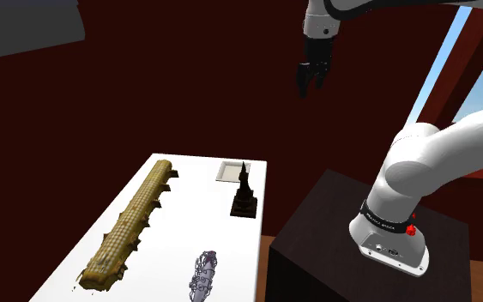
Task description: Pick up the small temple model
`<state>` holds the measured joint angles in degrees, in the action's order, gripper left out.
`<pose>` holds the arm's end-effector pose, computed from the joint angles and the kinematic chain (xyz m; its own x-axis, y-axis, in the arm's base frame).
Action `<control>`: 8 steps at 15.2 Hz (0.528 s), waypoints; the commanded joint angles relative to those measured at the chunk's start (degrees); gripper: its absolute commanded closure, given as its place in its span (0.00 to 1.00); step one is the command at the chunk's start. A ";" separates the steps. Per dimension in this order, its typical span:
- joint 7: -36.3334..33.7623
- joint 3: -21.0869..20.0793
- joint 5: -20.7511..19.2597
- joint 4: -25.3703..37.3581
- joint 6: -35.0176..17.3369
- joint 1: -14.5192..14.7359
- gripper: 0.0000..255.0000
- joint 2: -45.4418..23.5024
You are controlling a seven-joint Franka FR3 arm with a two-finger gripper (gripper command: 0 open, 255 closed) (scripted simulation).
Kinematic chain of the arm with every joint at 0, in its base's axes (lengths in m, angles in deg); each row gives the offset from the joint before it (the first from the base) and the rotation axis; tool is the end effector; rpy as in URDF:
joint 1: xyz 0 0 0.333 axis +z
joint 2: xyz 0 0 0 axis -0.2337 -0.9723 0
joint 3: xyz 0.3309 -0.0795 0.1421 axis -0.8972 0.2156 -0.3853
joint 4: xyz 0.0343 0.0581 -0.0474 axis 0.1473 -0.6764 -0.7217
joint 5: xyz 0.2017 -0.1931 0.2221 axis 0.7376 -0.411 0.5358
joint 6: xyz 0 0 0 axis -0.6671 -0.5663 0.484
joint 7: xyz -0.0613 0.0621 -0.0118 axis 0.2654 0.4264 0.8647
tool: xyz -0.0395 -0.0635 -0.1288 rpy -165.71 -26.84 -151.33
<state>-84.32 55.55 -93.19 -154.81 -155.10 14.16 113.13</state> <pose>0.2351 -0.0384 0.5724 0.9926 -0.1157 0.0377 -0.1180 -0.9908 0.0658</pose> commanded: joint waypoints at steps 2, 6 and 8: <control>-1.27 -0.15 0.61 -0.46 -1.44 -0.10 0.00 -1.62; -6.04 -0.66 3.11 -1.61 -7.26 -0.42 0.00 -8.68; -8.23 -0.82 4.39 -1.77 -10.15 -0.47 0.00 -12.54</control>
<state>-91.60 54.57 -89.31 -156.00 -163.22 13.86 102.57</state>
